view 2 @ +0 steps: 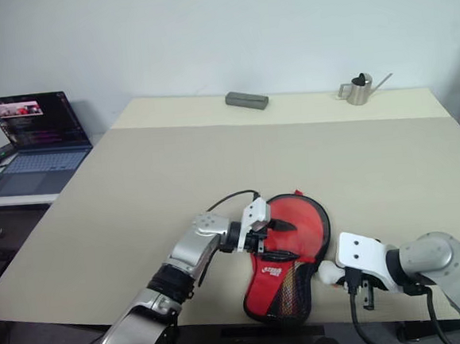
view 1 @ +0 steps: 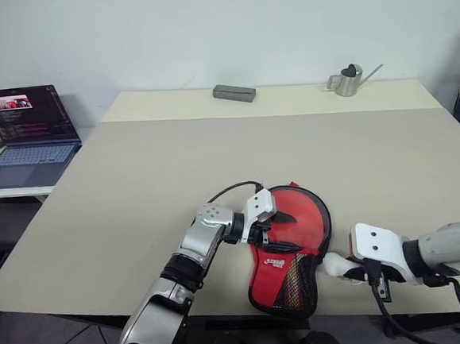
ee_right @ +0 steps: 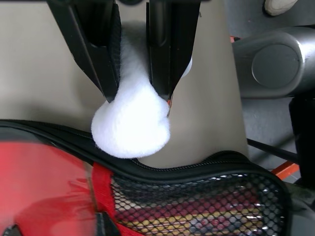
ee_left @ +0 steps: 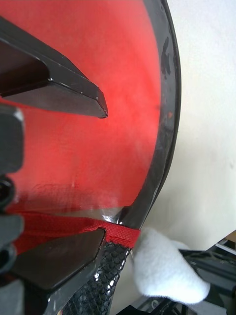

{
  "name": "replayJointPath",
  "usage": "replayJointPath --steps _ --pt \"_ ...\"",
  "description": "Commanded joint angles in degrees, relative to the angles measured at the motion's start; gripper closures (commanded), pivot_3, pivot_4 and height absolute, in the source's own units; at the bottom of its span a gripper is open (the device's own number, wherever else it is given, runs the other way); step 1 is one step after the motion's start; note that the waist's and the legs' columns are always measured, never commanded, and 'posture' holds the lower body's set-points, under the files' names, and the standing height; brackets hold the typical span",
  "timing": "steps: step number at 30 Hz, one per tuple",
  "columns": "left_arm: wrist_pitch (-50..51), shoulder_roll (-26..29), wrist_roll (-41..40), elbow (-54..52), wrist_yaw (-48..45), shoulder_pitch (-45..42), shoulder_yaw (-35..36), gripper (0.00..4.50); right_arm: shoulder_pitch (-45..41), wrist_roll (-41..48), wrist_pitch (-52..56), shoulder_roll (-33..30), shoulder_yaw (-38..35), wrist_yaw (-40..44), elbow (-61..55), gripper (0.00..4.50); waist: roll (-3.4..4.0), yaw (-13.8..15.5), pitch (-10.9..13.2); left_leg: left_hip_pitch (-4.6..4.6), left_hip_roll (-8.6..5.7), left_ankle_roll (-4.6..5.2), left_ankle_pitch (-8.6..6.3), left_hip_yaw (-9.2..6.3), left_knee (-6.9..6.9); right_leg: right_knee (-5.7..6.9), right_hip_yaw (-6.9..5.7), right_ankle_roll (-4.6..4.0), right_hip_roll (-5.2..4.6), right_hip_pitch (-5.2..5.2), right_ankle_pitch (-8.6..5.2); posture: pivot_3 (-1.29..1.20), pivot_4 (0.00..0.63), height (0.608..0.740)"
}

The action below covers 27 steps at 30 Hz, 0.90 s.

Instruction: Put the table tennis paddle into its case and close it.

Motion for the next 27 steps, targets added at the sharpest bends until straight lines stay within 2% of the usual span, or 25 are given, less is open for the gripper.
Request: replayJointPath --steps 1,5,6,11,16,22,24,27 --pt "1.93 0.31 3.07 4.63 1.08 2.38 -2.76 0.6 2.2 4.47 0.33 -1.0 3.51 4.75 -4.7 4.28 0.01 -0.01 -0.01 0.0 0.0 -0.01 0.0 -0.1 0.0 0.0 -0.11 -0.02 0.0 0.05 -0.03 0.0 0.15 0.74" --pt "1.82 0.15 3.06 4.63 1.32 2.33 -2.79 0.6 0.54 2.63 1.74 1.61 4.06 1.07 -2.59 4.28 0.02 -0.07 -0.04 0.03 -0.01 -0.05 -0.03 -0.35 0.0 0.01 -0.4 -0.07 -0.01 0.21 -0.16 0.0 0.15 0.74" --pt "1.8 0.12 3.07 4.61 1.34 2.33 -2.82 0.6 0.34 2.53 1.94 1.54 4.02 1.01 -2.35 3.56 0.02 -0.09 -0.04 0.03 -0.01 -0.06 -0.03 -0.38 0.0 0.02 -0.41 -0.08 -0.01 0.21 -0.17 0.0 0.15 0.74" --pt "1.68 0.01 3.02 4.54 1.55 2.36 -2.9 0.6 0.41 5.12 5.09 2.34 1.57 -0.04 -2.71 1.99 -0.02 -0.44 -0.06 0.09 -0.03 -0.06 -0.03 -0.4 0.04 0.05 -0.42 -0.08 -0.02 0.28 -0.18 0.0 0.15 0.74" --pt "1.56 -0.45 2.87 4.54 2.03 2.32 -2.95 0.6 -0.75 10.45 10.19 3.72 -3.96 -1.43 -2.72 1.99 -0.05 -0.52 -0.06 0.37 0.0 -0.06 -0.03 -0.39 0.04 0.08 -0.41 -0.1 -0.02 0.49 -0.2 0.0 0.15 0.74" --pt "1.38 -1.36 2.17 4.16 2.75 2.24 -2.44 0.6 -6.42 25.48 19.78 6.0 -18.27 -0.3 0.27 1.99 -0.04 -0.46 -0.07 0.42 -0.01 -0.06 -0.02 -0.39 0.05 0.11 -0.4 -0.1 -0.02 0.54 -0.2 0.0 0.15 0.74" --pt "1.55 -1.51 1.6 3.18 2.94 2.38 -1.91 0.6 -8.56 27.34 20.71 6.0 -20.02 -0.93 2.74 1.99 -0.06 -0.43 -0.06 0.41 -0.02 -0.06 -0.02 -0.4 0.06 0.1 -0.4 -0.09 -0.02 0.55 -0.2 0.0 0.15 0.74" --pt "2.79 -1.19 -0.14 -0.41 2.49 3.04 -0.68 0.6 -11.88 26.24 19.34 5.52 -18.73 -2.07 7.08 1.99 -0.05 -0.49 -0.06 0.4 -0.01 -0.06 -0.03 -0.38 0.05 0.09 -0.4 -0.1 -0.02 0.52 -0.2 0.0 0.15 0.74"
